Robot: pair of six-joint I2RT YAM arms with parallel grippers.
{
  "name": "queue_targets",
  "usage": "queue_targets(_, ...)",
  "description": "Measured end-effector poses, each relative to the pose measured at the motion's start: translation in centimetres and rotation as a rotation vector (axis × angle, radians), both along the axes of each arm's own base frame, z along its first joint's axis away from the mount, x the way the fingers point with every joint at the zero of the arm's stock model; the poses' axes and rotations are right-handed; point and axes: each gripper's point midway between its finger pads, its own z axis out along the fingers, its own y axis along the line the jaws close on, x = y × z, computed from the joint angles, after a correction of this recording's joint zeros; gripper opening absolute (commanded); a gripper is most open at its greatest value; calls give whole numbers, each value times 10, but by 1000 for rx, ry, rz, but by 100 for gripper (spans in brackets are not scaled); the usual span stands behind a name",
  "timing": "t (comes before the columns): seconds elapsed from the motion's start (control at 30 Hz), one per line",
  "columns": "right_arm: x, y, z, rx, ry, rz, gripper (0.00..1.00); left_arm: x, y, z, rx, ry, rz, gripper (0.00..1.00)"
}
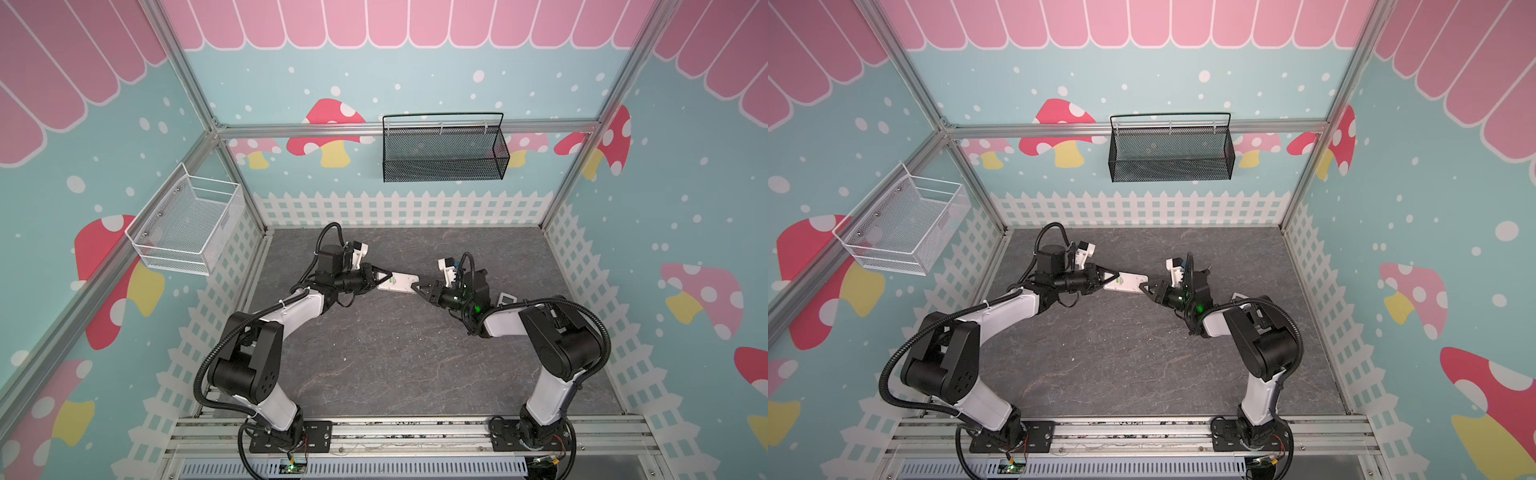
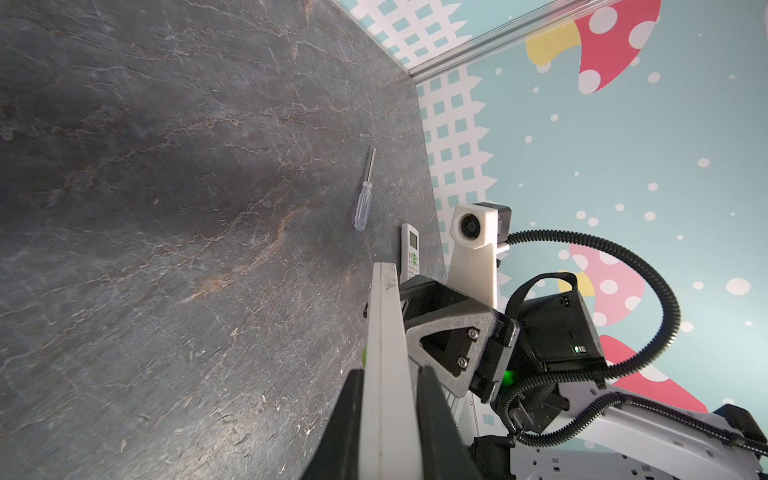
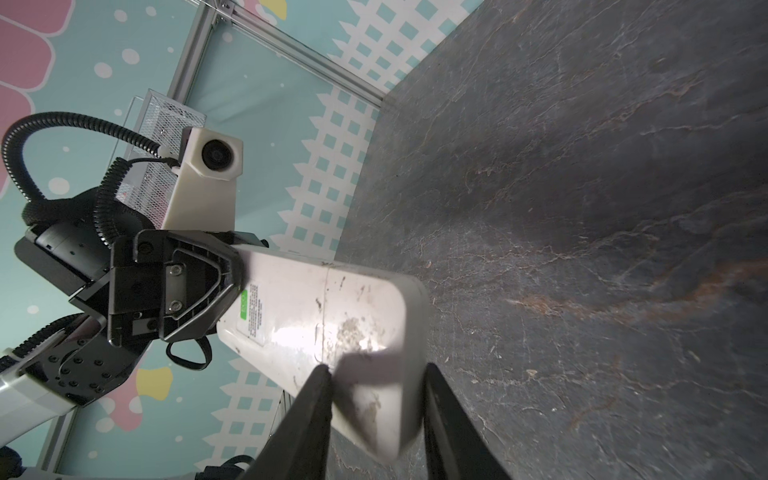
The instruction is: Unload the batteries from the remote control
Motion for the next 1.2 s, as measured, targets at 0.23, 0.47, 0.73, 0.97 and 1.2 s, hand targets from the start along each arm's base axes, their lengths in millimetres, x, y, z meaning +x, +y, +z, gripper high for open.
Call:
queue_targets(0.23,2,4,3,11,-1,17,36,0,0,1,1,-13,-3,0)
queue_targets(0.47,5,2,6,22,8,8,23,2,2,2,1,-21,0,0)
queue_targets(0.73,5,1,7,11,6,5,28,2,2,1,4,-22,-2,0)
queue_targets(0.97,3,6,5,-31,-1,26,48,-1,-1,0,8,-23,-14,0)
queue_targets(1.2,12,7,9,-30,-4,23,28,4,3,2,8,-33,7,0)
